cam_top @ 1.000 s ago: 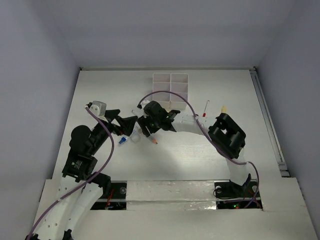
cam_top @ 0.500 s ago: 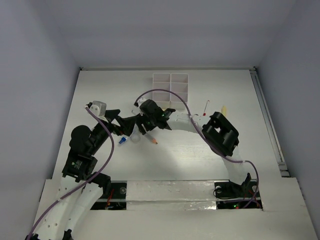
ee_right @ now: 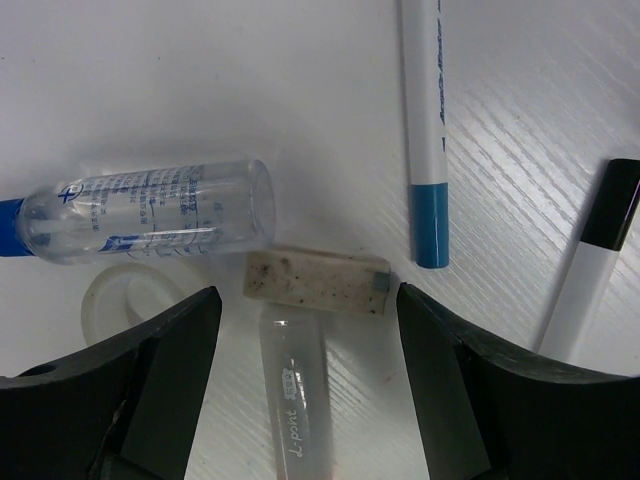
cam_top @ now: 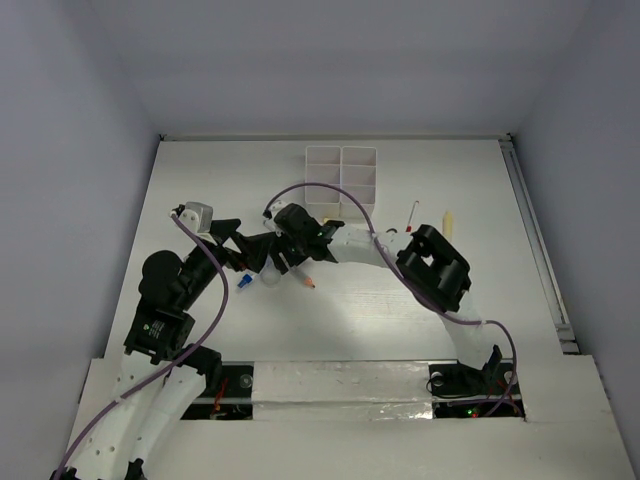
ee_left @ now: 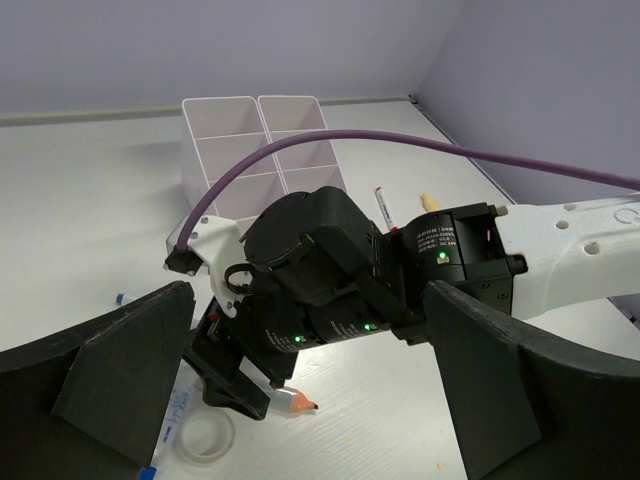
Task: Sort the stationery into containers
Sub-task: Pick up the stationery from the center of the board.
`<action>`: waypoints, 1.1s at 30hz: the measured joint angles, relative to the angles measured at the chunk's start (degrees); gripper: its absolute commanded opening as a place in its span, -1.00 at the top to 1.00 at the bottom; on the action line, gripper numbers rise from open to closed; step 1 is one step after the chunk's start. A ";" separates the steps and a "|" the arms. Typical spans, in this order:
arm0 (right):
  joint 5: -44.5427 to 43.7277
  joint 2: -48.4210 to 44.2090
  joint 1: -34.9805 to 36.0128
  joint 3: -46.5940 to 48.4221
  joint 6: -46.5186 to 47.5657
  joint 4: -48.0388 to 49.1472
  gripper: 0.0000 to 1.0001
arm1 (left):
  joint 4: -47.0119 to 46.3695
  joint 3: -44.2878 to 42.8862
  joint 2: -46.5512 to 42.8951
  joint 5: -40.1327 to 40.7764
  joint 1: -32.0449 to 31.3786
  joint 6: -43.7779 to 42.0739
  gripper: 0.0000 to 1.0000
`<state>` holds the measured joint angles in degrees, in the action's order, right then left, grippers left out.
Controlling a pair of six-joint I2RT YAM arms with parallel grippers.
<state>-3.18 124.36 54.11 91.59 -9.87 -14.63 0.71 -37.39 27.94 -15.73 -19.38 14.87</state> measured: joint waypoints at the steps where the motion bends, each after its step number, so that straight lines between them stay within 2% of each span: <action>1: -0.07 0.07 0.00 0.15 0.00 -0.09 -0.54 | 0.00 0.00 0.00 -0.02 0.00 0.00 -0.98; 12: -3.26 1.18 0.00 1.07 -0.02 -0.15 -0.51 | 0.00 0.02 0.00 -0.33 0.00 0.00 -0.98; 20: -5.66 1.95 0.50 2.01 0.04 -0.46 -0.33 | 0.00 0.02 0.00 -0.33 0.00 0.00 -0.98; 26: -7.80 2.19 1.03 2.23 -0.02 -0.68 -0.02 | 0.00 0.00 0.00 -0.35 0.00 0.00 -0.98; 33: -8.94 1.29 1.11 1.20 -0.20 -0.28 0.03 | 0.00 0.00 0.00 -0.35 0.00 0.00 -0.98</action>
<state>-12.12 125.64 55.22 92.79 -10.07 -14.92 0.71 -37.39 27.94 -16.08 -19.38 14.87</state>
